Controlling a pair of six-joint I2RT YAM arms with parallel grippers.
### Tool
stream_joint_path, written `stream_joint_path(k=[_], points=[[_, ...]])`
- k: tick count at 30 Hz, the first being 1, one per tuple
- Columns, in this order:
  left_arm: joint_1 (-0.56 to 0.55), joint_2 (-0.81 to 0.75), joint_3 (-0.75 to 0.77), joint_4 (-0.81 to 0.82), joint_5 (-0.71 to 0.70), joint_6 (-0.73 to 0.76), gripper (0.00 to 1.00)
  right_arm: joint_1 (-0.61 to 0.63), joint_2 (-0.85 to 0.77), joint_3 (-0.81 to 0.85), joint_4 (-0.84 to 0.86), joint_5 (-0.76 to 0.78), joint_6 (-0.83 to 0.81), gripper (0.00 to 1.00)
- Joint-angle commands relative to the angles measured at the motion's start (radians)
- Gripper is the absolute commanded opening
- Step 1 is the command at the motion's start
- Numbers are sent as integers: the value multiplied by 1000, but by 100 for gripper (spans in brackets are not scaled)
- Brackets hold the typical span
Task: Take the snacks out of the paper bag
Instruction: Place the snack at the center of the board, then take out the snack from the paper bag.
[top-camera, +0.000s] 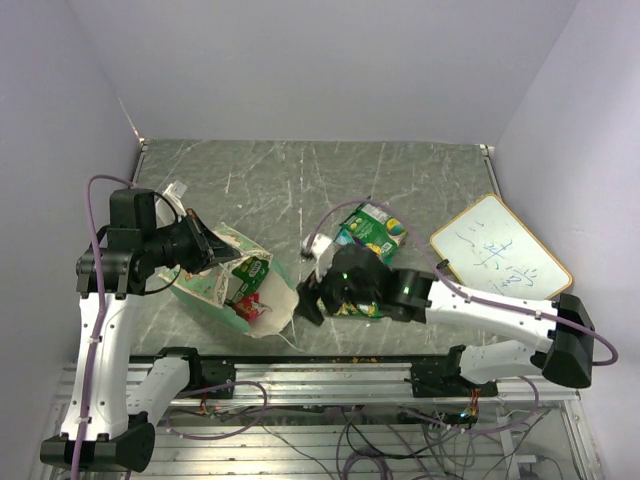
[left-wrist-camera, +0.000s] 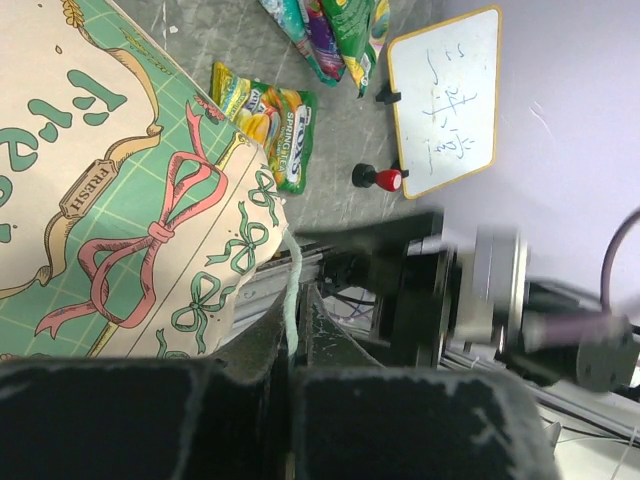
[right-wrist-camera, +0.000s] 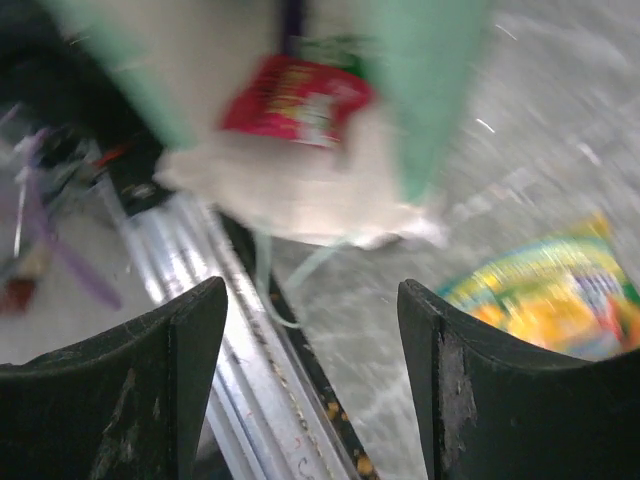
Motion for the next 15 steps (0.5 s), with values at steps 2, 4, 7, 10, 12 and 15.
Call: stream_joint_path(k=[2,4,7,10,12,15], points=[[1,-2,-1,18,21,4,7,171,22,-77,320,-201,-476,68],[1,0,-2,15,19,1,7,208,68,-77,370,-192,-651,68],[2,4,0,-3,9,5,7,214,145,-52,433,-153,-828,68],[0,7,8,-34,-3,18,7,213,222,-25,469,-81,-962,68],[1,9,12,-52,-11,24,7,212,282,-10,457,-50,-1082,67],[1,10,15,-70,-22,32,7,197,353,6,482,-14,-1171,67]])
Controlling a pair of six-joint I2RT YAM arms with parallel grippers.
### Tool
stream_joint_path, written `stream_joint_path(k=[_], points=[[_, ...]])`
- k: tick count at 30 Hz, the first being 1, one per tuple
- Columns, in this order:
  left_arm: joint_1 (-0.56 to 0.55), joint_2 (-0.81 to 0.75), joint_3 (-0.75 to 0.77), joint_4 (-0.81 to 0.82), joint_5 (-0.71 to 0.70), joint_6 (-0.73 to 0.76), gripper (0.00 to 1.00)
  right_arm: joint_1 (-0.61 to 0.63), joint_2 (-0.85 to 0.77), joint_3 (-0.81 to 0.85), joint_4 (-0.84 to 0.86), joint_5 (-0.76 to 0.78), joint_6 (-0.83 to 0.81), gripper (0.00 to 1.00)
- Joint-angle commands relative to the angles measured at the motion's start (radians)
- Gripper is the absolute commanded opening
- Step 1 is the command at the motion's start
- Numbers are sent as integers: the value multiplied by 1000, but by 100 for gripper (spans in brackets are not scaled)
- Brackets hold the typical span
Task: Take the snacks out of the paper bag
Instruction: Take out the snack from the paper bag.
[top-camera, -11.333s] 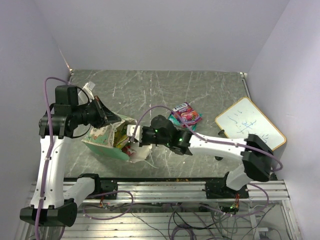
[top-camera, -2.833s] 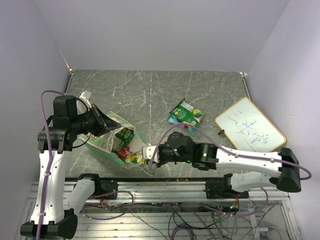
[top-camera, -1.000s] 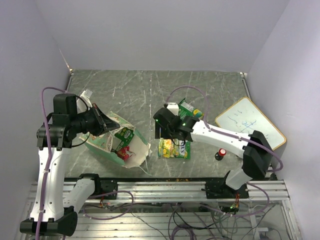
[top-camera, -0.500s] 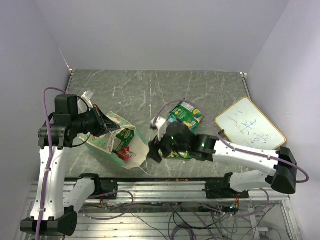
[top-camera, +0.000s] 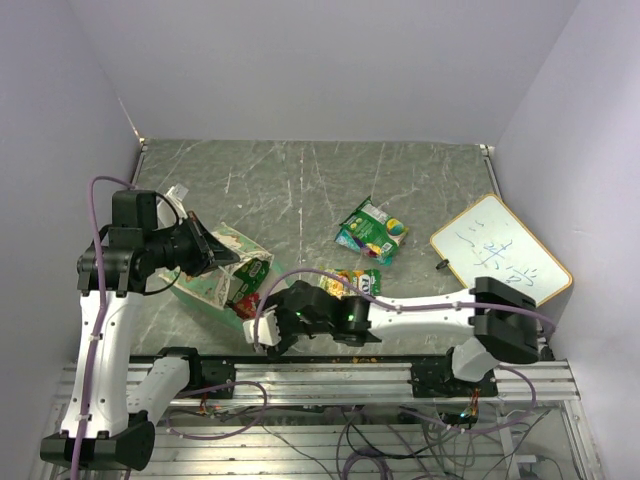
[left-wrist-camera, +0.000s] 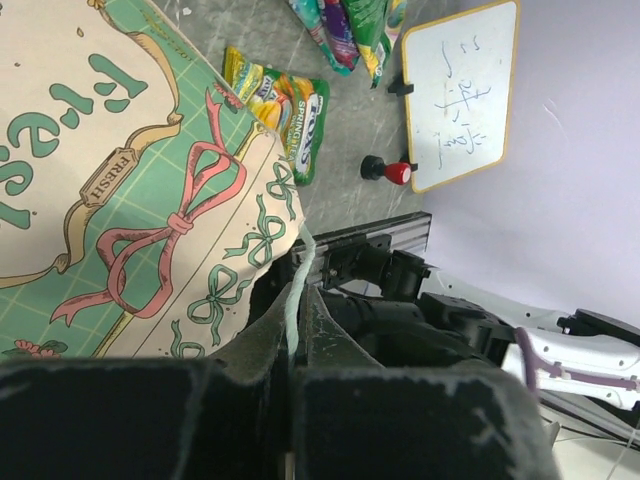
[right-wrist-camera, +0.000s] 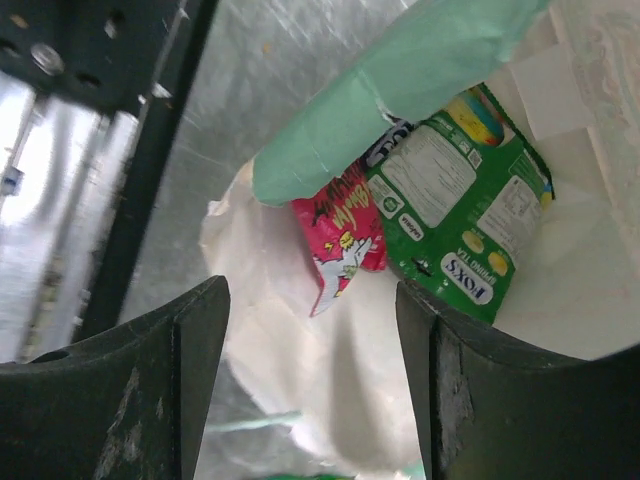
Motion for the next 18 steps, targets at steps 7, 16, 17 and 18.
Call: stream_joint_path(k=[7,16,17,18], points=[[2,19,34,-59,-27,52,7,-58,214,123,73,-23,-331,64],[2,41,51,-63,-5,88,7,-86,340,152,153,-114,-335,63],[1,43,52,-67,-3,95,7,-87,350,152,159,-114,-329,63],[1,46,52,-73,-2,100,7,-88,355,146,172,-114,-324,63]])
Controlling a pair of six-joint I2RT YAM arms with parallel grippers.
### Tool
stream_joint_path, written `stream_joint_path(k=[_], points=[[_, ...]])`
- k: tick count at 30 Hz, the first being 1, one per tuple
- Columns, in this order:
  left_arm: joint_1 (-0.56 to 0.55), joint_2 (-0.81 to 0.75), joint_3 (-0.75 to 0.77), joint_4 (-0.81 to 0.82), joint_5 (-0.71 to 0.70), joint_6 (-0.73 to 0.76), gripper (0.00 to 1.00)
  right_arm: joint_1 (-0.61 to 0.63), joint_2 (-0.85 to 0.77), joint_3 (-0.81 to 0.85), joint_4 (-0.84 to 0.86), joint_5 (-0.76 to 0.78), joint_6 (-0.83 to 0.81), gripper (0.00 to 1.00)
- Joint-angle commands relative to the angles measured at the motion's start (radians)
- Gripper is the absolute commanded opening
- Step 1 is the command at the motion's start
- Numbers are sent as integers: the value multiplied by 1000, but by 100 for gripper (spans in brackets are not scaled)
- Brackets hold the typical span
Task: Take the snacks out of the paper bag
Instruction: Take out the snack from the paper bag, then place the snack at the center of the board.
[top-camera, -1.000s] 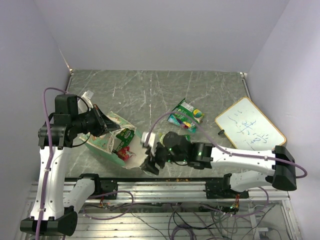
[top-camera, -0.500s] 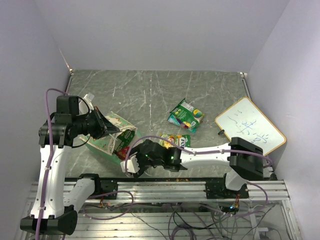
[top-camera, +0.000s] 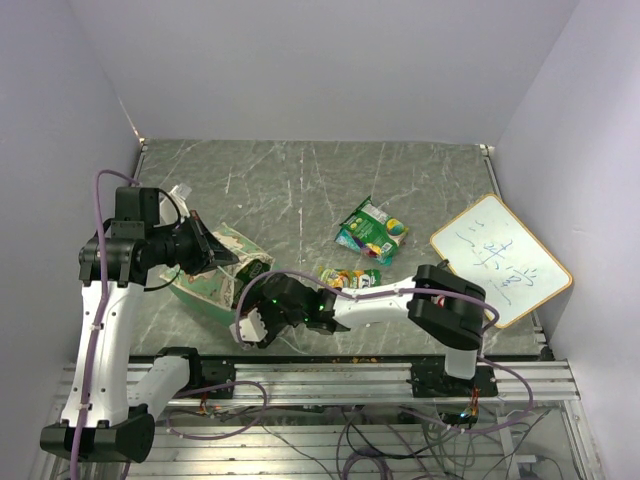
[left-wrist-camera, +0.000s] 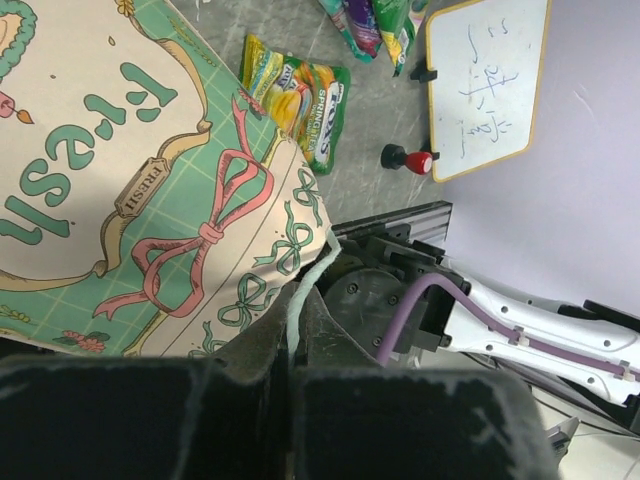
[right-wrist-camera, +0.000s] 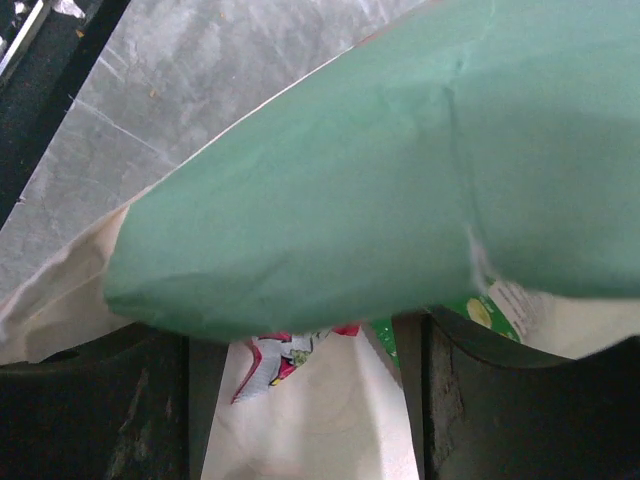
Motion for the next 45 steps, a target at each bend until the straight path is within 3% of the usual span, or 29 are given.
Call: stream_joint_path(k=[1,4,6,14,23,36,39,45], points=[[2,6,31,-26,13,47,7,-8,40,20,66,-41,-5,63],[2,12,35,-37,12,54,7,-16,69,23,102,-39,18,60],[0,12,39,-41,12,56,7,-21,82,40,100,-18,48,52],[1,4,43,-46,-8,48,7,-30,-5,12,44,38,141,0],[1,-38,26,-16,-25,12,7,-31,-229,-36,-137,58,315,0],[2,-30,8,76,-1,-20,7,-31,-600,-12,-607,57,948,0],[1,-27,0,97,10,-25,7,-30,-680,15,-767,150,1116,0],[2,-33,-8,98,17,-20,7,-32,-718,115,-1113,586,1447,0]])
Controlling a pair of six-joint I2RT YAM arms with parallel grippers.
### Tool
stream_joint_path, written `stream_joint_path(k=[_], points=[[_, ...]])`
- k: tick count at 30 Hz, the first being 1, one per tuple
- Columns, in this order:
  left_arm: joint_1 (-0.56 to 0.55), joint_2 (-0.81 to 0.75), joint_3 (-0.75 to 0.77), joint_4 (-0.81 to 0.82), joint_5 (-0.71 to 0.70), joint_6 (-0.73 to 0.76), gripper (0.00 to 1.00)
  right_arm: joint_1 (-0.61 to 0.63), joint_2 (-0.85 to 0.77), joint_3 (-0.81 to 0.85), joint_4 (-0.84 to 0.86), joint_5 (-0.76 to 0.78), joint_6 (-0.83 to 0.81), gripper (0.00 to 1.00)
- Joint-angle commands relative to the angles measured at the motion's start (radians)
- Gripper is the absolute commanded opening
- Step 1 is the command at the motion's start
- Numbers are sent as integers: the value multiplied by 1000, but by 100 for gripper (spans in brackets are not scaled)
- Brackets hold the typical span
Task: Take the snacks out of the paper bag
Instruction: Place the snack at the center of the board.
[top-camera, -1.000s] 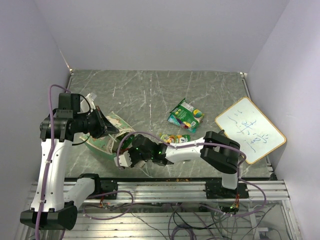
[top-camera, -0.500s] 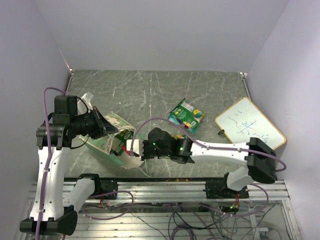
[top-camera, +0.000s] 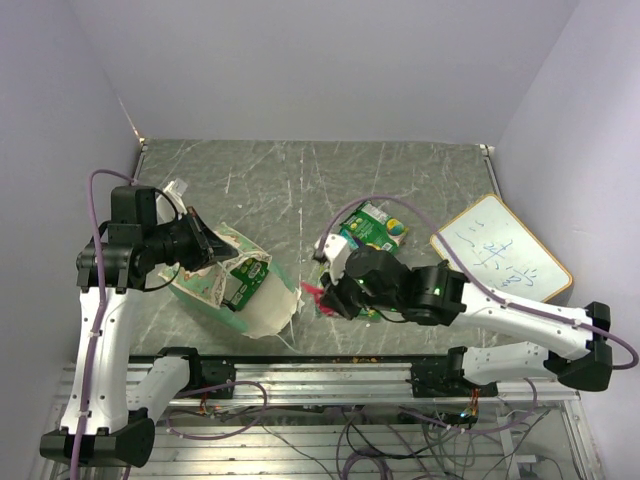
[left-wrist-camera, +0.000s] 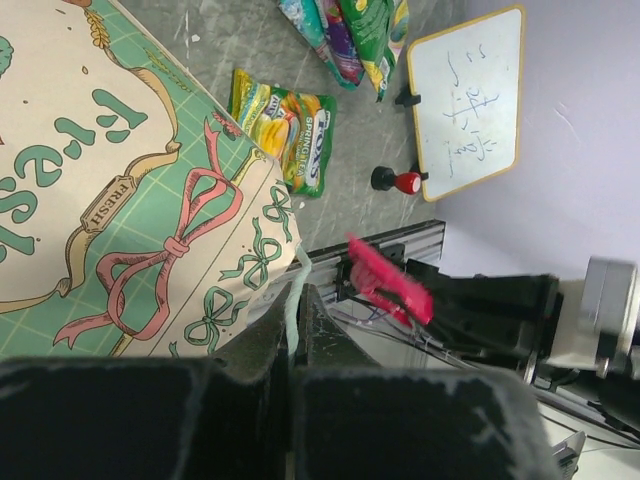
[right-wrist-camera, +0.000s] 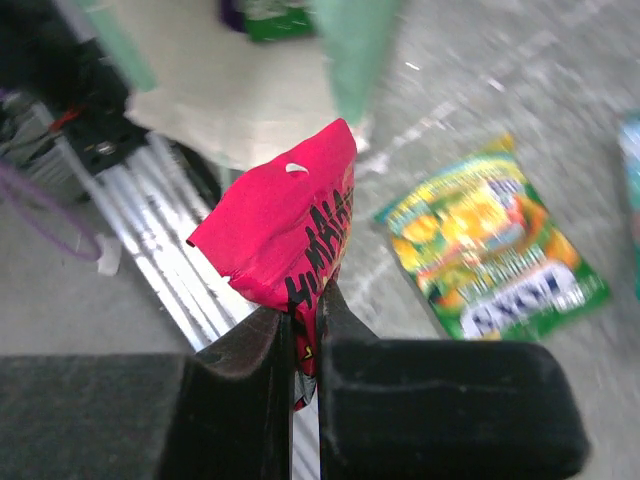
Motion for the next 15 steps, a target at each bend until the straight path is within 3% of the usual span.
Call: stream_joint_path(k=[1,3,7,11,15], points=[[1,-12,-4,35,27,-3,7,-7,-6,70,-337,409,347,0],[2,-23,-3,30,28,-8,7,-33,1,78,-354,497,363,0],[1,-48,-9,20,42,-17,7,-146,77,100,-224,427,257,0],[0,-65,-7,-13,44,-10,7,-239,250,166,-109,372,177,0],[2,-81,6,-39,43,-11,7,-284,488,314,-76,412,99,0]])
